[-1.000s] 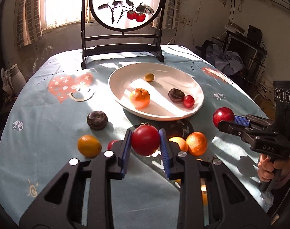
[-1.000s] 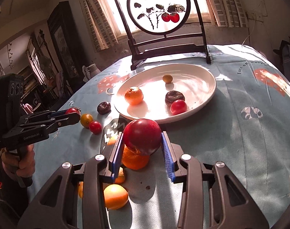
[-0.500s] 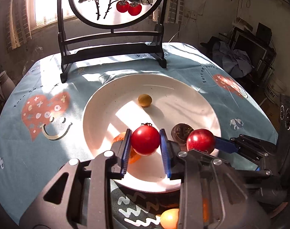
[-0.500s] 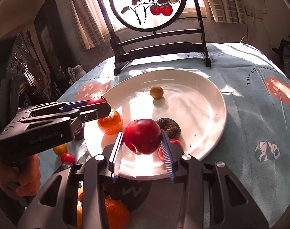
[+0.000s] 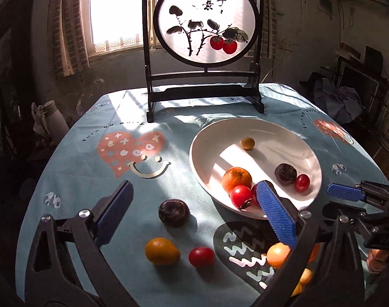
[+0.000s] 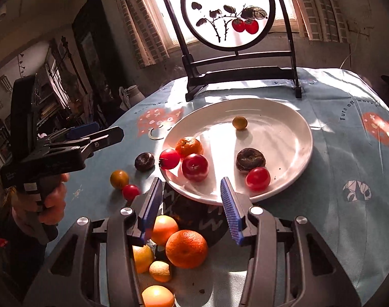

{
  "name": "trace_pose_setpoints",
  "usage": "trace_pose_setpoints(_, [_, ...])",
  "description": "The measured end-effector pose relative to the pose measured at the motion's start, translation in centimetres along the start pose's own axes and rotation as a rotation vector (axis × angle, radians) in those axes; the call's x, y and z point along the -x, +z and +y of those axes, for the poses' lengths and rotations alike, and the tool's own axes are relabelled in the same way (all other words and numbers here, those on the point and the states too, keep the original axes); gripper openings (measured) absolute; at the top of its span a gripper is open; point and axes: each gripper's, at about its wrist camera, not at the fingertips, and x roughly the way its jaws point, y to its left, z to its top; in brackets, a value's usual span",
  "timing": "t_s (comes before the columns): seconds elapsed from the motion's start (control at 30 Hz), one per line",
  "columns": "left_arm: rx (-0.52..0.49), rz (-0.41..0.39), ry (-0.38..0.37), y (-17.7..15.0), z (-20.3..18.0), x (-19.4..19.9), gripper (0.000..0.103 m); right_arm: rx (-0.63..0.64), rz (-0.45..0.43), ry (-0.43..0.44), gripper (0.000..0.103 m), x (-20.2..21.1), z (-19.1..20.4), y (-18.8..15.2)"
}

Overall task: Organize fruits
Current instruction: 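Lower the apple onto the plate with the right gripper while the left gripper sets the tomato there, then grasp the large orange with the right gripper while the left gripper grasps the yellow oval fruit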

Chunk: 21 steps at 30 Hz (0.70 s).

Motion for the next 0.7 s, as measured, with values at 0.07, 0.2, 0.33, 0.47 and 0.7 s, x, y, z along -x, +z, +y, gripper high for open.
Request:
trace_pose_setpoints(0.07, [0.022,0.002,0.009,-1.1,1.3,0.5,0.099,0.012,0.021,-0.004,0.048,0.0,0.4,-0.7])
trace_pose_setpoints(0.2, [0.064,0.028,0.043,-2.6,3.4,0.7,0.099,0.015,0.075,-0.001,0.048,-0.5,0.5,-1.7])
trace_pose_setpoints(0.33, [0.141,0.051,0.009,-3.1,5.3,0.8,0.099,0.017,0.12,0.003,0.048,-0.9,0.6,-2.4])
trace_pose_setpoints(0.47, [0.159,0.048,0.038,-3.5,6.0,1.1,0.099,0.02,0.169,-0.011,0.048,-1.4,0.6,-3.1])
trace_pose_setpoints(0.7, [0.154,0.078,0.049,-4.1,6.2,0.8,0.099,0.054,0.249,-0.039,0.048,-2.7,1.2,-4.3])
